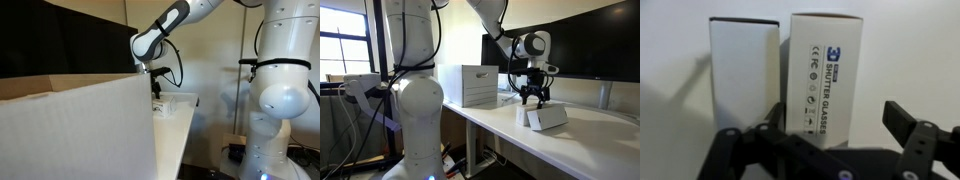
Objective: Put the left and right small boxes in the big box, respectively
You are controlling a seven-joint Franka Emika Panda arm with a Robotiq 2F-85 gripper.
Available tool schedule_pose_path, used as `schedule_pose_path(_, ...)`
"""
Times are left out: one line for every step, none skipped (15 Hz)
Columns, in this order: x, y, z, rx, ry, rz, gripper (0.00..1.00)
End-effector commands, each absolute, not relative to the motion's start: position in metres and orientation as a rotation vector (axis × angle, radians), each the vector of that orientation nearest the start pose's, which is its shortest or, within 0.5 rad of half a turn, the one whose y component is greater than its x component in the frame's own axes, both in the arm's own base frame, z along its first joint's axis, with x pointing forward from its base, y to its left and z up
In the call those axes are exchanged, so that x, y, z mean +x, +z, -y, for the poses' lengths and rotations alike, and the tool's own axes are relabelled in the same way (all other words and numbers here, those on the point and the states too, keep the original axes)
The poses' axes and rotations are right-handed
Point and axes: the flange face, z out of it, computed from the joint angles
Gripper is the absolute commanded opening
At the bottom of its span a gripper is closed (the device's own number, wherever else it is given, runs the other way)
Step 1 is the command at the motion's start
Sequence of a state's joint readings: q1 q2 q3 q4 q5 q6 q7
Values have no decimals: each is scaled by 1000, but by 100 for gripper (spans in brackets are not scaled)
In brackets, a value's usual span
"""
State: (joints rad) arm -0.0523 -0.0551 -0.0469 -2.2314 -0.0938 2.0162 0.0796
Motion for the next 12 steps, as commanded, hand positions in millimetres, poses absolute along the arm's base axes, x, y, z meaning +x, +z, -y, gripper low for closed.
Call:
schedule_pose_path(494,393,40,-3207,258,-157,100)
schedule_pose_path(494,394,36,-3209,252,-144,100)
schedule_pose_path(494,395,33,-3209,250,-133,100)
schedule_pose_path(494,395,31,-3209,250,-125,100)
schedule_pose_path(495,395,30,-3211,250,-121,100)
schedule_pose_path(495,395,29,-3211,252,-118,100)
schedule_pose_path(495,394,29,-3211,254,-117,100)
schedule_pose_path(495,394,29,-3212,255,-117,100)
schedule_pose_path(495,392,30,-3212,261,-122,100)
schedule_pose_path(495,390,32,-3213,264,-129,100)
schedule_pose_path(495,388,33,-3213,271,-135,100)
schedule_pose_path(496,386,35,-3211,279,-142,100)
